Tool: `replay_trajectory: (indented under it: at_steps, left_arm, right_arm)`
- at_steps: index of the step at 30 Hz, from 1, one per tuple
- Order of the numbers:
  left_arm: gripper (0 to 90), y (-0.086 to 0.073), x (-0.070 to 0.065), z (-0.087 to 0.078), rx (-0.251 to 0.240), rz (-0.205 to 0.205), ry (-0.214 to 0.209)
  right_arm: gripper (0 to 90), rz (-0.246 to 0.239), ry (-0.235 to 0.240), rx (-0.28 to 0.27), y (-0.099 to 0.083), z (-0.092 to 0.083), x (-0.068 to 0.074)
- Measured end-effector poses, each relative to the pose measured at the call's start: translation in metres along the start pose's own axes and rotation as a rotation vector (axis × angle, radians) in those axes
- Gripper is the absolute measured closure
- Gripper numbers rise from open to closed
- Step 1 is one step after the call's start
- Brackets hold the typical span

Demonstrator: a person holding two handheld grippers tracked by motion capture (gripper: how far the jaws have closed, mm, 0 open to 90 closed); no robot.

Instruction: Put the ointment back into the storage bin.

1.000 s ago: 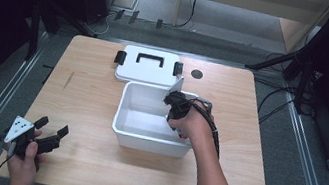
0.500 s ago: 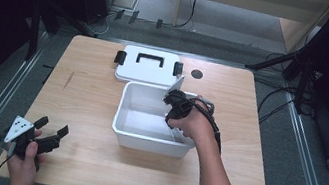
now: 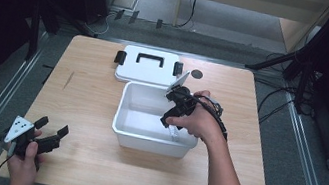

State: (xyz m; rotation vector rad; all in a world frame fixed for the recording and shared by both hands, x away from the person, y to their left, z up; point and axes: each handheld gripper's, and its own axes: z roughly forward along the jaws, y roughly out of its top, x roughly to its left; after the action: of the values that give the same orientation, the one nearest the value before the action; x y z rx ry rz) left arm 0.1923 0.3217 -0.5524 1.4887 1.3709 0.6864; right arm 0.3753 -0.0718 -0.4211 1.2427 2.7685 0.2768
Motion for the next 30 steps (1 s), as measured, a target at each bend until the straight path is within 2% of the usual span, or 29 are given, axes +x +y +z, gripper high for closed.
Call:
replay_trajectory:
  at_steps: [2,4,6,10,19,24,30]
  left_arm:
    - [14.4,0.0,0.0,0.0,-0.001,-0.001,0.001]
    - [14.4,0.0,0.0,0.0,-0.002,-0.001,0.001]
    - [14.4,0.0,0.0,0.0,-0.002,-0.002,0.001]
    - [14.4,0.0,0.0,0.0,-0.001,-0.002,0.002]
    - [14.4,0.0,0.0,0.0,-0.002,-0.002,0.002]
    - [14.4,0.0,0.0,0.0,0.0,-0.002,0.0]
    - [14.4,0.0,0.0,0.0,0.0,0.0,0.001]
  right_arm:
    - [0.0,0.009,-0.004,-0.011,-0.001,-0.007,0.001]
    - [0.0,0.016,-0.008,-0.02,-0.001,-0.01,0.0]
    - [0.0,0.041,-0.029,-0.067,-0.004,-0.021,-0.005]
    - [0.0,0.077,-0.022,-0.114,-0.009,-0.034,-0.013]
    - [0.0,0.089,-0.056,-0.219,-0.027,-0.055,-0.026]
    - [0.0,0.115,-0.053,-0.265,-0.04,-0.062,-0.034]
    - [0.0,0.162,-0.053,-0.29,-0.057,-0.062,-0.047]
